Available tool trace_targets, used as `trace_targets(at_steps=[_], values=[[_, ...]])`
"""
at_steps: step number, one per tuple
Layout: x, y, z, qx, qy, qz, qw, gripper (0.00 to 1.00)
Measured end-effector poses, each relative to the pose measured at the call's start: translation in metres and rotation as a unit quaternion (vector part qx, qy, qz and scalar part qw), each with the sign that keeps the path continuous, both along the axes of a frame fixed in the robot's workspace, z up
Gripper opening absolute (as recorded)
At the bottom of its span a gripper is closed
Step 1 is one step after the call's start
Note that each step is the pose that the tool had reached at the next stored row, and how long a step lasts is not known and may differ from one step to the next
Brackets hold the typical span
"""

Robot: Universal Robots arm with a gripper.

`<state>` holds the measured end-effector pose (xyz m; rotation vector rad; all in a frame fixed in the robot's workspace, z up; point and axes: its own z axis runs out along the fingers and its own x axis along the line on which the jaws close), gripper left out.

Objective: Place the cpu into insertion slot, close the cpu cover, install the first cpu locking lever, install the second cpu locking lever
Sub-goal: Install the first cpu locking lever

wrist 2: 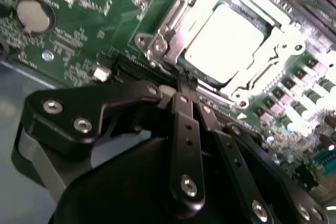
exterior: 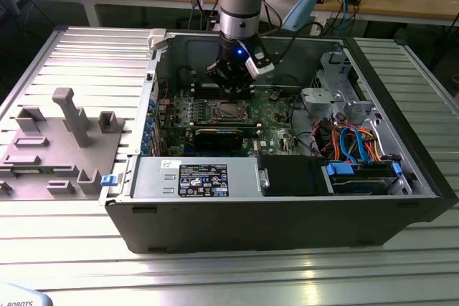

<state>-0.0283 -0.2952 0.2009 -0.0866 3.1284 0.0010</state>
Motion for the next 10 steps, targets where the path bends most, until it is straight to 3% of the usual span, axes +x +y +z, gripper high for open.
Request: trace_targets(at_steps=[5, 7, 10], values=[[0.0005, 0.0005, 0.0018, 0.0010, -0.0011, 0.000, 1.00000, 0.11], [0.0003, 0.0002, 0.0084, 0.0001, -0.0006, 0.000, 1.00000, 0.11], [0.0002, -0.0002, 0.0135, 0.0001, -0.0007, 0.000, 1.00000, 0.11]])
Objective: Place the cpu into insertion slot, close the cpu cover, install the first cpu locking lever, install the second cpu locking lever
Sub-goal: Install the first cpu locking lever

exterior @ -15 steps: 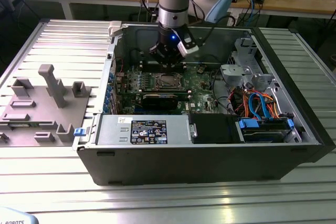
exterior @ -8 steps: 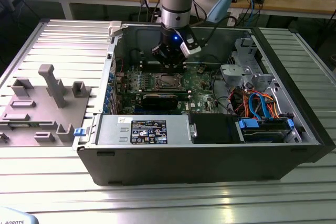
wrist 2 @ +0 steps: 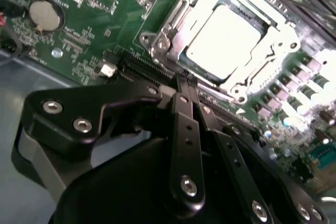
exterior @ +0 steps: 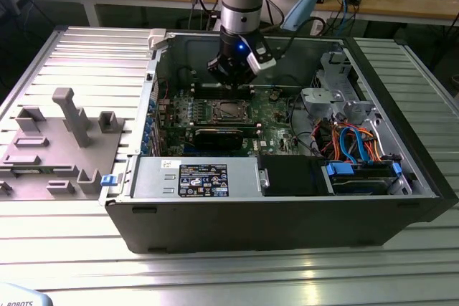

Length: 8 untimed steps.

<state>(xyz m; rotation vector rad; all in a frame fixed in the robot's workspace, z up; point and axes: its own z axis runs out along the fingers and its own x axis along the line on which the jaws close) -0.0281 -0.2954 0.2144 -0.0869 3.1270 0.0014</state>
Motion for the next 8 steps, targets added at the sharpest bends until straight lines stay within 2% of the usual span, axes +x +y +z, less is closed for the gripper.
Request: trace_targets(at_steps=[2, 5, 8], values=[[0.0000, -0.0022, 0.0002, 0.0000, 0.0000, 0.000, 1.00000, 0.11], [0.0000, -0.0088, 0.0003, -0.0010, 0.0001, 0.000, 1.00000, 0.11], [0.0000, -0.0142, 0.0002, -0.0040, 0.0001, -0.001, 0.99999, 0.11]])
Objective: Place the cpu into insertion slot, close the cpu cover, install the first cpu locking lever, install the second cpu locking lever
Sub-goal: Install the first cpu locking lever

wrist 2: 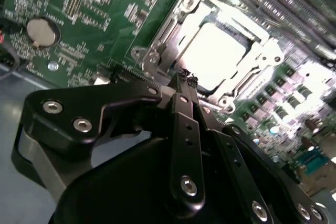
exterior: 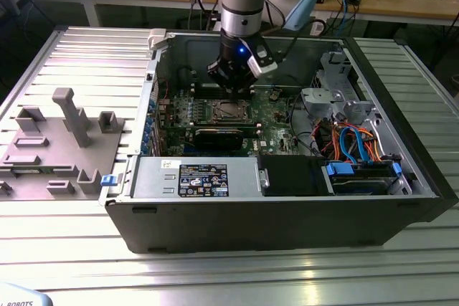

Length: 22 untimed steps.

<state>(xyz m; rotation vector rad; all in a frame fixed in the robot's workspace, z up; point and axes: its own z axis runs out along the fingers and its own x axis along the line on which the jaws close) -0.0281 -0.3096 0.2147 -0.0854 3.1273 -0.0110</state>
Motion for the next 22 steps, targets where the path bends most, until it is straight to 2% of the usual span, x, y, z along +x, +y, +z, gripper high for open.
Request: trace_targets(at_steps=[3, 8, 10, 12, 13, 14, 17, 18, 19, 20, 22], values=[[0.0000, -0.0031, 0.0000, -0.0068, 0.0000, -0.002, 0.99997, 0.11], [0.0000, -0.0056, -0.0003, -0.0171, 0.0000, -0.010, 0.99980, 0.11], [0.0000, -0.0096, -0.0004, -0.0226, 0.0000, -0.015, 0.99964, 0.11], [0.0000, -0.0110, -0.0004, -0.0300, -0.0001, -0.016, 0.99942, 0.11], [0.0000, -0.0122, -0.0004, -0.0369, -0.0001, -0.017, 0.99917, 0.11], [0.0000, -0.0131, -0.0003, -0.0394, -0.0001, -0.017, 0.99907, 0.11], [0.0000, -0.0195, -0.0003, -0.0408, -0.0001, -0.019, 0.99900, 0.11], [0.0000, -0.0229, 0.0004, -0.0408, -0.0001, -0.019, 0.99899, 0.11], [0.0000, -0.0237, 0.0016, -0.0408, -0.0001, -0.019, 0.99899, 0.11], [0.0000, -0.0240, 0.0036, -0.0408, -0.0001, -0.019, 0.99899, 0.11], [0.0000, -0.0242, 0.0149, -0.0408, -0.0001, -0.019, 0.99899, 0.11]])
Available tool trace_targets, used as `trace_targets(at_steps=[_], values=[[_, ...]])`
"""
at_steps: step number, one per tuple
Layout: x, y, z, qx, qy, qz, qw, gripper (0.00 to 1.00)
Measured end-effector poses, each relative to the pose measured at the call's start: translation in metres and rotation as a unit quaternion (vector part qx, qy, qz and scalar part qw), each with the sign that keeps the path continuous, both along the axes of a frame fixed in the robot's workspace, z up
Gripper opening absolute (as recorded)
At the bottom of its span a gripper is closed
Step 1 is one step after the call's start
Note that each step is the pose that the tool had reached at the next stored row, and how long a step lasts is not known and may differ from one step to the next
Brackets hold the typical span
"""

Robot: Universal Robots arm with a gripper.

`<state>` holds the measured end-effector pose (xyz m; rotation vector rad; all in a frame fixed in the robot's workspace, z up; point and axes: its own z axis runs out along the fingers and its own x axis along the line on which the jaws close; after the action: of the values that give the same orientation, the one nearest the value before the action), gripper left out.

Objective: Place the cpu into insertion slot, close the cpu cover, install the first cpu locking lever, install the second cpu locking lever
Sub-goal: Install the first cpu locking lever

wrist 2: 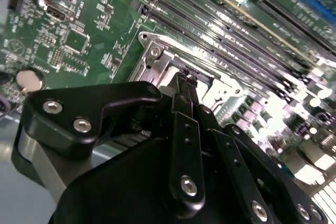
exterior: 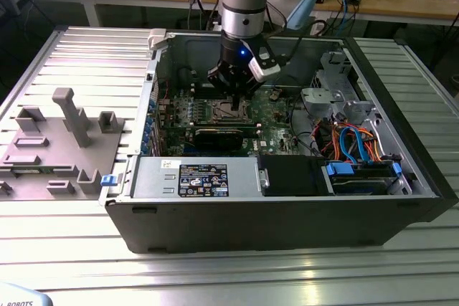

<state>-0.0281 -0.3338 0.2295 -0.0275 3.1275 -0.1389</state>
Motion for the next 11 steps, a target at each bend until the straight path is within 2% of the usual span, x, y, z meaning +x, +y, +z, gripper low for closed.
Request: trace_targets(at_steps=[5, 10, 11], values=[[0.0000, -0.0001, 0.0174, 0.0000, 0.0000, 0.000, 1.00000, 0.11], [0.0000, -0.0001, 0.0270, 0.0000, 0.0000, 0.000, 1.00000, 0.11], [0.0000, -0.0001, 0.0272, 0.0001, -0.0001, 0.000, 1.00000, 0.11]])
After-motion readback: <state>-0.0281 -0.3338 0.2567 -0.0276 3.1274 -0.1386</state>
